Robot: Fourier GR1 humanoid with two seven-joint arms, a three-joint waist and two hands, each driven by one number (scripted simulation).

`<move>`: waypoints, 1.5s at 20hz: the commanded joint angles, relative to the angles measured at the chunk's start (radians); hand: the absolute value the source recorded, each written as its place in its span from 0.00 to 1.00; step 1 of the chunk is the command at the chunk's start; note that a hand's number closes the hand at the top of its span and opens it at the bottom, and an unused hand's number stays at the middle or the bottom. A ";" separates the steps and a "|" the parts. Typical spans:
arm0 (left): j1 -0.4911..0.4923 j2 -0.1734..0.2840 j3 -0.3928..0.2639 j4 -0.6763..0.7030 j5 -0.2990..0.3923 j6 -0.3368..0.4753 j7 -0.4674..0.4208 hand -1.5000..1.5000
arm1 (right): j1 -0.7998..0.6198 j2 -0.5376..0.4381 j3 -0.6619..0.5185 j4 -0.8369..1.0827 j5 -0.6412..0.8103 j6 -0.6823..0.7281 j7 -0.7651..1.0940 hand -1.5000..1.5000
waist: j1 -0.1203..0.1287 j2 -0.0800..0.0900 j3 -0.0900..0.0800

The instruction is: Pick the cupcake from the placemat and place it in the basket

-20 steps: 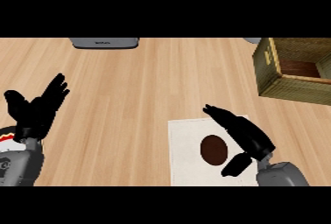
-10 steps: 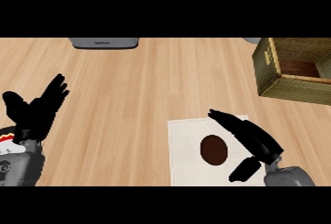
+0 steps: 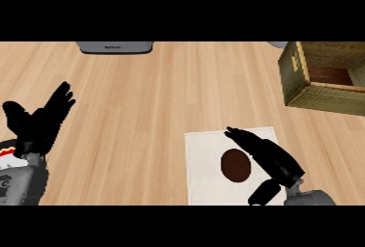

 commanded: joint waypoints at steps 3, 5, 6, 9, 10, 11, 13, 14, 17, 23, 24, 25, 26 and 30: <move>0.007 -0.022 -0.006 -0.059 -0.024 0.020 0.043 0.50 | -0.085 0.054 0.007 0.174 0.085 -0.082 -0.015 0.00 | 0.005 0.001 0.000; -0.019 -0.041 -0.012 -0.010 -0.037 0.021 0.039 0.50 | -0.047 0.043 0.001 0.116 0.088 -0.064 -0.004 0.00 | 0.000 0.000 0.000; -0.071 0.007 0.033 0.048 0.000 -0.028 0.038 0.50 | -0.074 0.077 0.024 0.097 0.104 -0.060 0.042 0.00 | 0.000 0.001 0.000; -0.007 -0.016 0.004 -0.048 -0.019 0.002 0.050 0.50 | -0.104 0.026 0.087 0.168 0.198 -0.090 -0.015 1.00 | 0.009 0.000 0.000; -0.056 -0.021 0.006 -0.005 -0.016 0.002 0.076 0.50 | -0.052 0.047 0.119 0.083 0.197 -0.056 0.023 1.00 | -0.001 0.000 0.000; 0.000 -0.014 0.016 0.011 -0.036 -0.012 -0.021 0.50 | -0.074 0.051 0.096 0.149 0.203 -0.097 -0.014 1.00 | 0.002 0.000 0.000; 0.014 -0.030 0.017 -0.023 -0.030 -0.010 0.000 0.50 | -0.047 0.055 0.094 0.159 0.222 -0.134 -0.039 1.00 | 0.001 0.000 0.000; -0.031 -0.029 0.010 0.008 -0.055 0.015 0.012 0.50 | -0.014 0.042 0.102 0.207 0.235 -0.191 -0.081 1.00 | 0.000 0.001 0.000; -0.052 0.005 0.042 0.009 -0.016 -0.028 0.060 0.50 | -0.031 0.053 0.098 0.187 0.239 -0.154 -0.059 1.00 | -0.001 0.000 0.000; 0.018 -0.055 0.011 -0.045 -0.054 0.010 0.020 0.50 | -0.008 0.080 0.111 0.068 0.252 -0.086 0.020 1.00 | -0.002 -0.001 0.000; -0.011 -0.013 0.041 -0.020 -0.029 -0.022 0.034 0.50 | 0.058 0.052 0.118 -0.037 0.246 -0.047 0.056 1.00 | -0.007 -0.002 0.000; -0.025 -0.018 0.036 -0.050 -0.020 -0.010 0.093 0.50 | 0.116 0.031 0.114 -0.124 0.234 -0.025 0.082 1.00 | -0.012 -0.004 0.000; -0.054 -0.007 0.053 0.009 -0.010 -0.027 0.054 0.50 | 0.096 0.100 0.141 -0.203 0.240 0.042 0.198 1.00 | -0.017 -0.004 -0.001; 0.022 -0.005 0.048 -0.075 -0.013 -0.030 0.061 0.50 | 0.284 0.079 0.170 -0.483 0.212 0.125 0.295 1.00 | -0.015 -0.005 -0.001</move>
